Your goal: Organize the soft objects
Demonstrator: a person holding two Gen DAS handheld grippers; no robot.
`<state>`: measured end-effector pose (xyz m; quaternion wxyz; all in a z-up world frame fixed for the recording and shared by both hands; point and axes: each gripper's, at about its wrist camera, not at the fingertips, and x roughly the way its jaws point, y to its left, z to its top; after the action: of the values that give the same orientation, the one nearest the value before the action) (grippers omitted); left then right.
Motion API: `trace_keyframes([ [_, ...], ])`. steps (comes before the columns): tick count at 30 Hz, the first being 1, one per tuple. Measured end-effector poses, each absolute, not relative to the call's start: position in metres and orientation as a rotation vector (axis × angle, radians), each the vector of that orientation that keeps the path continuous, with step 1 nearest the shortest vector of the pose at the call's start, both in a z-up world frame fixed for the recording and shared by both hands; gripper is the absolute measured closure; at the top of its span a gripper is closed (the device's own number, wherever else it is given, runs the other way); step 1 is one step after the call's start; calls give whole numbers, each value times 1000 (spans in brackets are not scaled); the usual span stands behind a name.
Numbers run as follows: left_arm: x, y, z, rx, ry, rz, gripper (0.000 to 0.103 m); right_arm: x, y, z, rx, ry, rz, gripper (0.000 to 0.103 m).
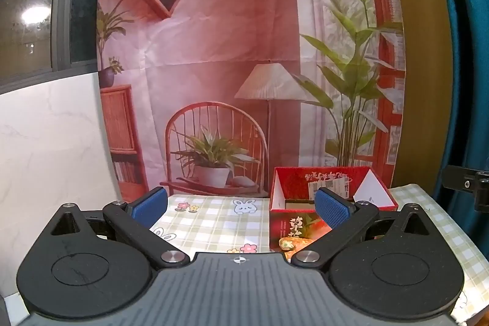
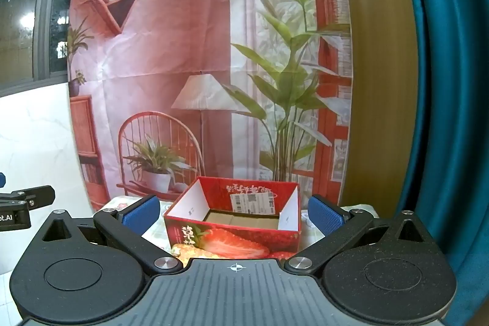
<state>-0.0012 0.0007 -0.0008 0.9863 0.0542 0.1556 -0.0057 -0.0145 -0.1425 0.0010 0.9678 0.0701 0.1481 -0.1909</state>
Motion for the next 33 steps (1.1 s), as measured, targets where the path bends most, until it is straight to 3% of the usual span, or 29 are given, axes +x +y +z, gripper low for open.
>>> trace_keyframes([
  [33,-1,2,0,103,322,-43,0,-15,-148,-1,149,301,-387,0],
])
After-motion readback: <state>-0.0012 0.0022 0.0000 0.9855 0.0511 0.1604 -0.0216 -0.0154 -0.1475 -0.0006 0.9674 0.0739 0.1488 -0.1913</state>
